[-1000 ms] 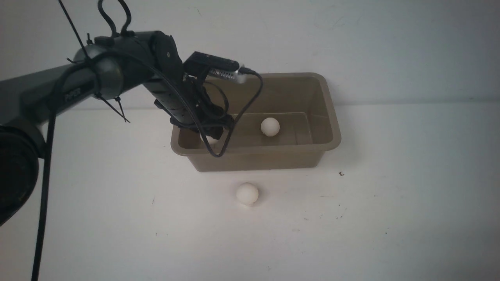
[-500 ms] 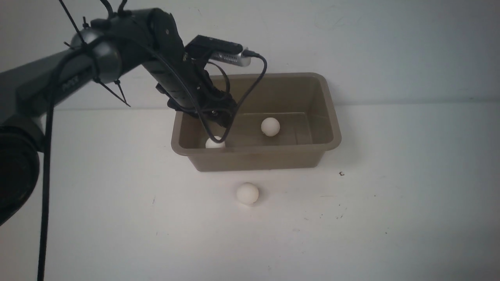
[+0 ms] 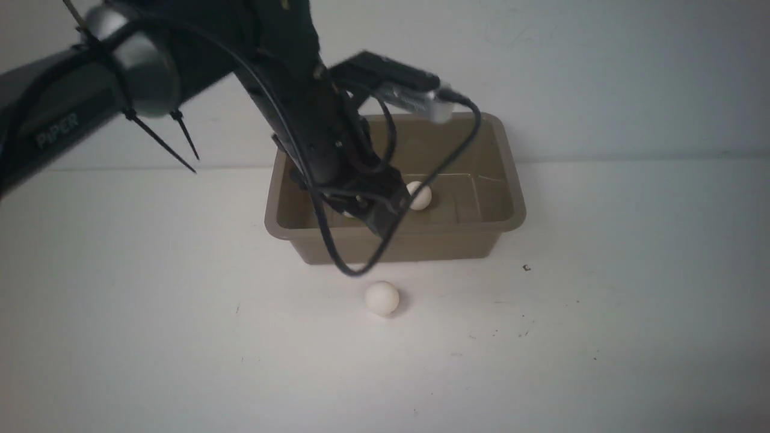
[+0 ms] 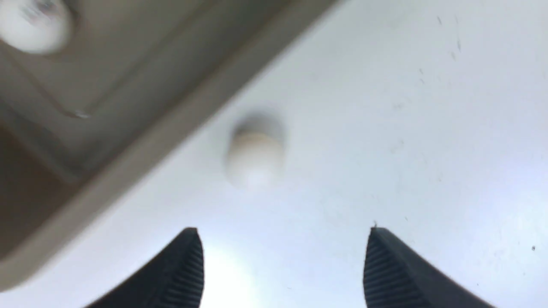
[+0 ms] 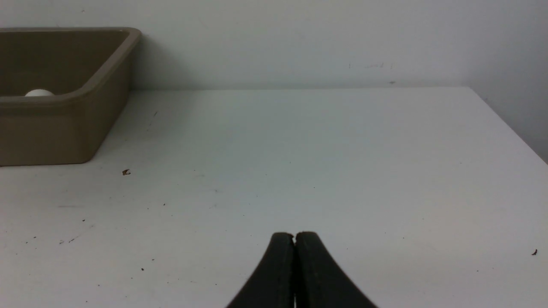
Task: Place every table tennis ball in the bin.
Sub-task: Use the left arm to clamp the table tennis ball closest to it
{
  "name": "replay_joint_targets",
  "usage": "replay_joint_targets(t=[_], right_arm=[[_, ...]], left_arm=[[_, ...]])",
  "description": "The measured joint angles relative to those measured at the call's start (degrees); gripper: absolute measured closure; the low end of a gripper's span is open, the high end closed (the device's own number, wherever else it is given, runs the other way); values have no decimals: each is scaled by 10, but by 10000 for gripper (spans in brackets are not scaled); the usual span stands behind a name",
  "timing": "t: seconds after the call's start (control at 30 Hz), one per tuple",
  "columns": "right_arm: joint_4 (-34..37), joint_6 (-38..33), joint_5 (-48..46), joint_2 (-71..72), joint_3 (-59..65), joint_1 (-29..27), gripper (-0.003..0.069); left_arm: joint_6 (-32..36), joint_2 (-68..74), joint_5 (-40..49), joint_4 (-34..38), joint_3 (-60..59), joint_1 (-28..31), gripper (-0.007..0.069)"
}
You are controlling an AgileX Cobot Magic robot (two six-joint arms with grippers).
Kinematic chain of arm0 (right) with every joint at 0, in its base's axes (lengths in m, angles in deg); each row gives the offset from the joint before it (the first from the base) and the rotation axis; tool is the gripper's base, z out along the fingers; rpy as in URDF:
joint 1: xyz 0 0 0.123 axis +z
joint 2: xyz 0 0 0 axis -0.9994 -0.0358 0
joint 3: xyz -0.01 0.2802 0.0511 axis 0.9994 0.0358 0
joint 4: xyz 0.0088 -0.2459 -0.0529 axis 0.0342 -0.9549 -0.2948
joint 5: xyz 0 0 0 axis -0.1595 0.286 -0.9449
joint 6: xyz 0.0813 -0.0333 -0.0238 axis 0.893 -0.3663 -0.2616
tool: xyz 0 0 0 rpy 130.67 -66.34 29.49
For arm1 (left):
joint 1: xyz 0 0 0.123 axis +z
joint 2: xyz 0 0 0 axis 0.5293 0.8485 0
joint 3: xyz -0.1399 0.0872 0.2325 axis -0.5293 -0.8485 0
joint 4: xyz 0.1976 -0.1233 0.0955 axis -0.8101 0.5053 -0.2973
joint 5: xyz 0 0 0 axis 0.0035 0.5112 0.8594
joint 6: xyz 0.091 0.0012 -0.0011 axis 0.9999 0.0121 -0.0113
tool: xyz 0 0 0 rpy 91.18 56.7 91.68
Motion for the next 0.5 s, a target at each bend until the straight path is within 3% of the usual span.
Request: replay_joint_targets(t=[0.17, 0.5], right_arm=[[0, 0, 0, 0, 0, 0, 673], [0, 1, 0, 0, 0, 0, 673]], left_arm=[[-44, -4, -87, -36, -116, -46, 178], [-66, -4, -237, -48, -221, -49, 178]])
